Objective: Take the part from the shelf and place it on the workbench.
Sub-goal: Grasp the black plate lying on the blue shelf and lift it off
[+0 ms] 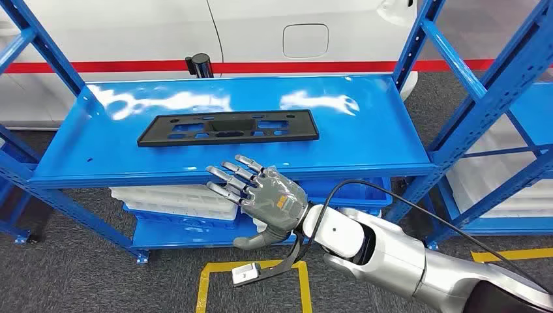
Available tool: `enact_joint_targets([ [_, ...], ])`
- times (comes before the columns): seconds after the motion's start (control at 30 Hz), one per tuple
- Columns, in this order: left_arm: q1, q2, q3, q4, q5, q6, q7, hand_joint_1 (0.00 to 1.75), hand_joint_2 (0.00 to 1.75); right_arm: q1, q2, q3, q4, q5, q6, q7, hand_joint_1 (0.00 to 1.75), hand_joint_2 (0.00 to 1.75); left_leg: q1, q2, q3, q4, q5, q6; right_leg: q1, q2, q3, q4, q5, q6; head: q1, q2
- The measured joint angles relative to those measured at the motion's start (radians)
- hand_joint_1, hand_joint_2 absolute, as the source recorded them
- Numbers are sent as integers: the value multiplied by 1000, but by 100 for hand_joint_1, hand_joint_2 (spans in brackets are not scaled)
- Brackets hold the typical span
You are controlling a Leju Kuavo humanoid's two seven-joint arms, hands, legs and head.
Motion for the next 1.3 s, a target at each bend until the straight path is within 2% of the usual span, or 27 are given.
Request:
enact_joint_targets([
  [0.07,-1,0,0,0,0,0,0,0,0,3,0,2,0,0,0,0,0,0,0,0,8,0,-8,4,0,0,-50,76,-25,1,0,0],
  [0.1,0,-1,0,1,0,-1,0,0,0,5,0,4,0,0,0,0,0,0,-1,0,18,0,-17,6,0,0,-95,137,-45,2,0,0],
  [0.13,1,-1,0,1,0,-1,0,0,0,9,0,5,0,0,0,0,0,0,-1,-1,29,0,-27,7,0,0,-126,166,-49,3,0,0],
  [0.17,3,-1,0,2,0,-2,0,0,0,12,0,6,0,0,0,0,0,0,0,-2,43,0,-38,6,-1,-1,-143,162,-37,3,0,0],
  [0.2,5,-1,0,2,0,-2,0,0,0,13,0,6,0,0,0,0,0,0,0,-3,59,0,-50,5,-1,-1,-146,125,-5,3,0,0],
  [0.27,7,-1,0,2,0,-2,0,0,0,15,0,6,0,0,-1,0,0,0,0,-5,92,2,-76,-2,0,-3,-128,6,95,-1,-1,0],
  [0.3,7,-1,0,2,0,-2,1,0,0,16,-1,6,0,0,-1,0,0,0,-1,-6,102,1,-86,-6,1,-5,-118,-38,126,-4,-3,0],
  [0.33,6,-1,0,2,0,-2,1,0,0,17,-1,6,0,0,-2,-1,0,0,-1,-6,108,1,-96,-12,4,-6,-113,-64,148,-9,-5,0],
  [0.43,3,-1,0,2,-1,-2,3,0,0,16,-1,3,-5,0,-4,-2,0,0,-2,-5,116,9,-110,-28,5,-8,-104,-72,149,-27,-6,0],
  [0.47,2,-1,0,2,-1,-2,3,0,0,15,-1,1,-6,0,-4,-2,0,0,-1,-3,108,31,-114,-32,3,-8,-97,-74,145,-33,-7,0],
  [0.5,1,-1,0,2,-1,-2,3,0,0,14,0,0,-7,0,-4,-2,0,0,1,-2,87,70,-122,-37,1,-7,-89,-75,141,-38,-7,0],
  [0.6,0,-1,0,2,-1,-2,3,0,0,15,2,0,-8,0,-5,-2,0,0,9,1,-49,270,-178,-54,-1,-5,-67,-77,119,-44,-8,0],
  [0.63,2,-1,0,2,-1,-2,3,0,0,16,2,0,-8,0,-5,-3,0,0,11,1,-90,311,-191,-56,-1,-4,-57,-77,110,-44,-8,0],
  [0.7,5,-1,0,2,-1,-2,3,0,0,17,2,1,-8,0,-5,-4,0,0,11,2,-122,315,-181,-58,-1,-1,-37,-77,95,-43,-8,0],
  [0.77,5,-1,0,2,-1,-2,3,0,0,17,2,1,-8,0,-5,-4,0,0,11,2,-123,294,-166,-57,-1,0,-29,-77,89,-42,-8,0],
  [0.9,5,-1,0,2,-1,-2,3,0,0,17,2,1,-8,0,-5,-4,0,0,11,2,-122,285,-159,-57,-1,0,-27,-77,88,-42,-8,0],
  [0.97,5,-1,0,2,-1,-2,3,0,0,18,2,0,-8,0,-6,-4,0,0,5,2,-91,161,-66,-45,0,0,-2,-79,70,-37,-8,0],
  [1.0,5,0,0,2,-1,-2,3,0,0,18,3,1,-8,0,-6,-5,0,0,1,1,-73,98,-24,-38,0,1,10,-82,60,-32,-8,0],
  [1.03,5,0,0,2,-1,-1,4,0,0,17,3,0,-8,0,-8,-6,0,0,-2,1,-47,32,16,-25,0,1,25,-78,46,-23,-8,0],
  [1.07,5,1,0,2,-2,-1,6,0,0,16,4,-1,-8,0,-9,-7,0,0,-3,0,-33,20,15,-17,0,0,22,-59,34,-15,-7,0],
  [1.1,3,0,0,2,-2,0,7,0,0,15,4,-2,-8,-1,-10,-8,0,0,-1,0,-18,11,11,-8,0,0,2,-16,16,-7,-7,0],
  [1.13,2,0,0,2,-3,0,9,0,0,14,5,-2,-9,-1,-11,-8,0,0,1,0,-5,4,8,0,0,-2,-30,48,-9,-1,-6,0],
  [1.2,0,-1,0,2,-4,0,9,0,0,18,5,-1,-8,-1,-11,-9,0,0,2,0,6,4,-3,5,0,-2,-120,174,-52,4,-6,0],
  [1.23,1,-1,0,2,-5,0,10,0,0,20,5,-1,-8,-1,-11,-9,0,44,2,-1,13,4,-10,5,-1,-2,-149,198,-52,6,-6,0],
  [1.27,2,-1,0,2,-6,1,10,0,0,21,5,0,-8,-1,-10,-10,0,87,3,-3,21,4,-17,4,-1,-2,-161,189,-32,7,-6,0],
  [1.3,3,-1,0,2,-8,1,10,0,0,21,5,0,-8,-2,-10,-10,0,131,3,-4,33,4,-25,1,-2,-3,-153,139,14,7,-6,0],
])
